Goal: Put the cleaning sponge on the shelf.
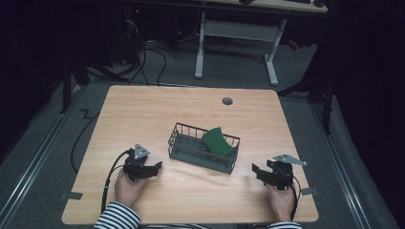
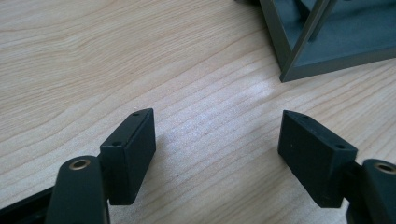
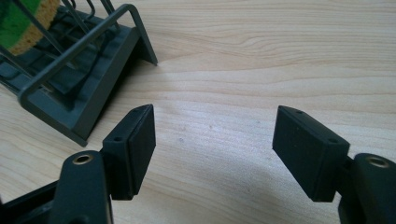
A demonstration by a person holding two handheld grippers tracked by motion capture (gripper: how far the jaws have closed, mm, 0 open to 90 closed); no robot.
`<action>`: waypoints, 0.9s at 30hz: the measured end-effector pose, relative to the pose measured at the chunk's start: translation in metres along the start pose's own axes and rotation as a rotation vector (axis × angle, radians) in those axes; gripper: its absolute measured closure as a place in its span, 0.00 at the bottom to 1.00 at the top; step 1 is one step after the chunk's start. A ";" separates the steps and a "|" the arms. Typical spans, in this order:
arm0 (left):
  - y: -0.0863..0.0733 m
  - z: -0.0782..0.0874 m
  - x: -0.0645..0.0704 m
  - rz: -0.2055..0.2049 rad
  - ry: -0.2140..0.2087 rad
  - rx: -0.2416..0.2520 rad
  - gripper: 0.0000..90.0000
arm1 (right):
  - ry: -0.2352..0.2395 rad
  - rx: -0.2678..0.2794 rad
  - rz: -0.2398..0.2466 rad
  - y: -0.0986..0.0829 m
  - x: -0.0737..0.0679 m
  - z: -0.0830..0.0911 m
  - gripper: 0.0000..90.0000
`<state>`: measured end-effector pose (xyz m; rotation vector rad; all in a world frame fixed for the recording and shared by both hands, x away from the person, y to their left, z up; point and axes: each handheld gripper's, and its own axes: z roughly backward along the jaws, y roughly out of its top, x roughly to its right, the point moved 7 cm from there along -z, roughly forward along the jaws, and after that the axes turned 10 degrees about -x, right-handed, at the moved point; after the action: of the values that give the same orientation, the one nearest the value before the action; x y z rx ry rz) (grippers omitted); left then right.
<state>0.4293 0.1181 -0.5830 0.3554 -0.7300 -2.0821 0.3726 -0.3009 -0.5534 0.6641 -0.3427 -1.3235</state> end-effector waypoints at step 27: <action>0.000 0.000 0.000 0.000 0.000 0.000 0.31 | -0.096 -0.045 0.079 -0.011 -0.012 -0.026 0.33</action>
<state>0.4293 0.1181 -0.5830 0.3557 -0.7296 -2.0822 0.3763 -0.2844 -0.5783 0.5447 -0.4118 -1.2864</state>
